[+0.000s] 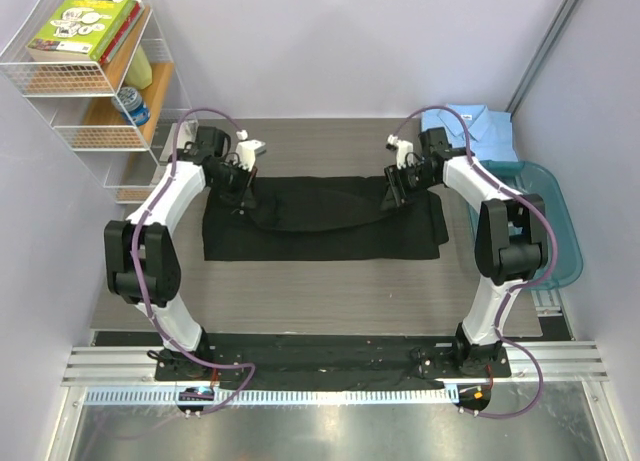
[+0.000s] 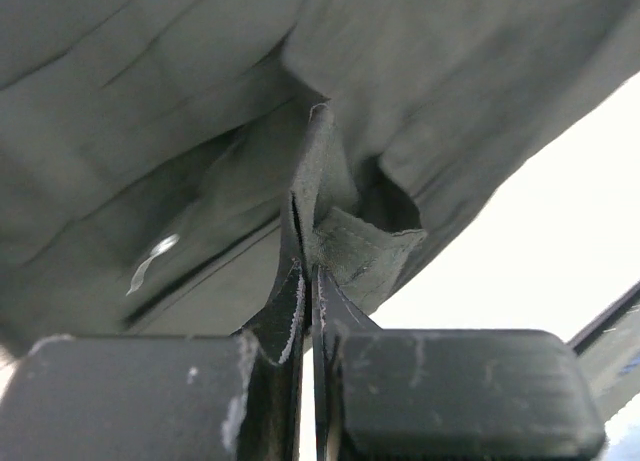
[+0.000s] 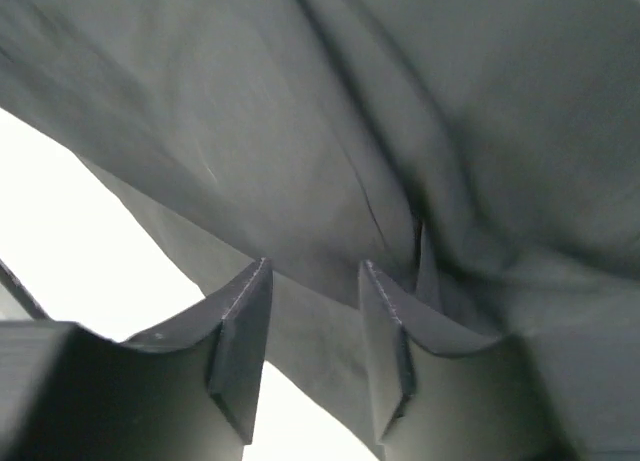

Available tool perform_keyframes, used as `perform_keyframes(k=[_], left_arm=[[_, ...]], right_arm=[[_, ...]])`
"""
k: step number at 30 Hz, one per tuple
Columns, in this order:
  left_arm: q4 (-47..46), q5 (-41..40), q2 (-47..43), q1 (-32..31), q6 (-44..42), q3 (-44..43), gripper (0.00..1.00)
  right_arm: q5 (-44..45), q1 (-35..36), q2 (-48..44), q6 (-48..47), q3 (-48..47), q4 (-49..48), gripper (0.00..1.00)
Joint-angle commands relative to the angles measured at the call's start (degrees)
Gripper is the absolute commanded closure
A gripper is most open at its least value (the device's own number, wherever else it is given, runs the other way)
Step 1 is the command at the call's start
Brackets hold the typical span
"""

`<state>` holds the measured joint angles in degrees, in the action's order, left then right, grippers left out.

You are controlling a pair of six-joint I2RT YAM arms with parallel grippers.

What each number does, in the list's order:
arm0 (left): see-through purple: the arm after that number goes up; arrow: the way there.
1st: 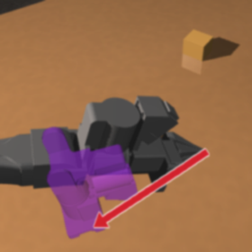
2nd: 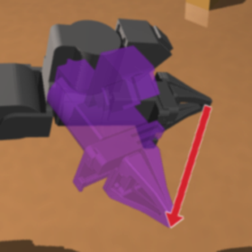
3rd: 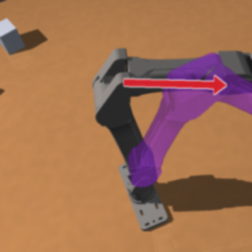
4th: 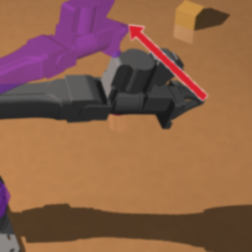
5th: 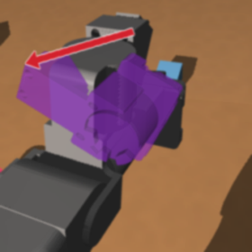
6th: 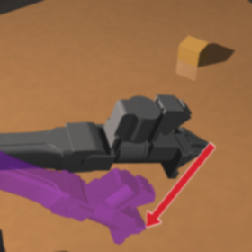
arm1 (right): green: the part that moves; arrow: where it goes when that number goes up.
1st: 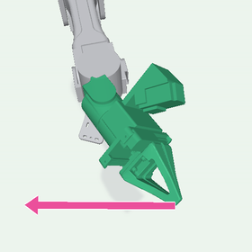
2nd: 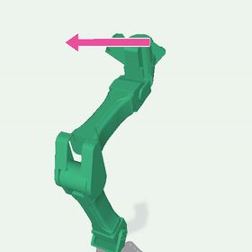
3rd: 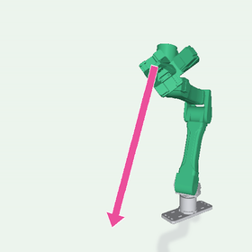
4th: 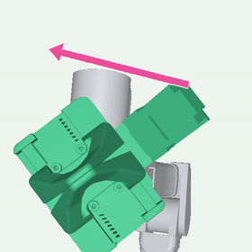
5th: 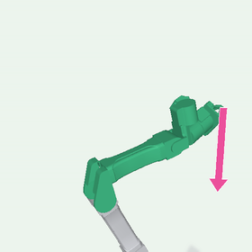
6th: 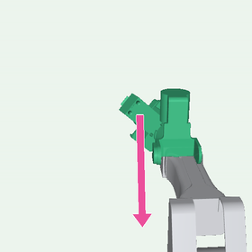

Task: Fold and stack the long sleeve shirts
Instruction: Neatly place the folded shirt into the bin

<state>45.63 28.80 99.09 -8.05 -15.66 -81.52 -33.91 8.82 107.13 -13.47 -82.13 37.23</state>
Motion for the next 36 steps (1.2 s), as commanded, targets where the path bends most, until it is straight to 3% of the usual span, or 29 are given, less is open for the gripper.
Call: perform_keyframes(k=[1,10,25,28,29,32,36], left_arm=[[2.19,-1.81,-0.3,2.08,-7.54,-0.4,1.0],[-0.09,-3.04,-1.09,2.08,-10.35,0.48,1.0],[-9.85,-9.8,-1.27,3.66,-12.47,14.88,1.0],[-11.35,-10.51,-0.57,3.75,-11.32,15.42,0.91],[-11.09,-10.34,-0.48,3.83,-11.32,15.25,0.76],[-9.07,-4.31,-3.1,5.41,-10.18,14.28,0.57],[-9.68,-0.94,-8.81,5.42,-7.81,13.05,0.48]], right_arm=[[3.06,-0.03,-1.22,-3.22,3.02,1.44,0.58],[2.8,-0.21,-3.94,-3.31,4.69,3.2,0.66],[5.87,-0.21,0.8,-4.45,8.21,2.32,0.71],[5.35,-0.21,1.24,-4.19,8.74,2.14,0.72],[5.17,-0.12,1.15,-4.19,8.83,2.23,0.72],[5.52,-0.12,0.19,-4.1,9.44,1.97,0.72],[7.71,-0.12,1.05,-3.75,9.27,0.92,0.72]])
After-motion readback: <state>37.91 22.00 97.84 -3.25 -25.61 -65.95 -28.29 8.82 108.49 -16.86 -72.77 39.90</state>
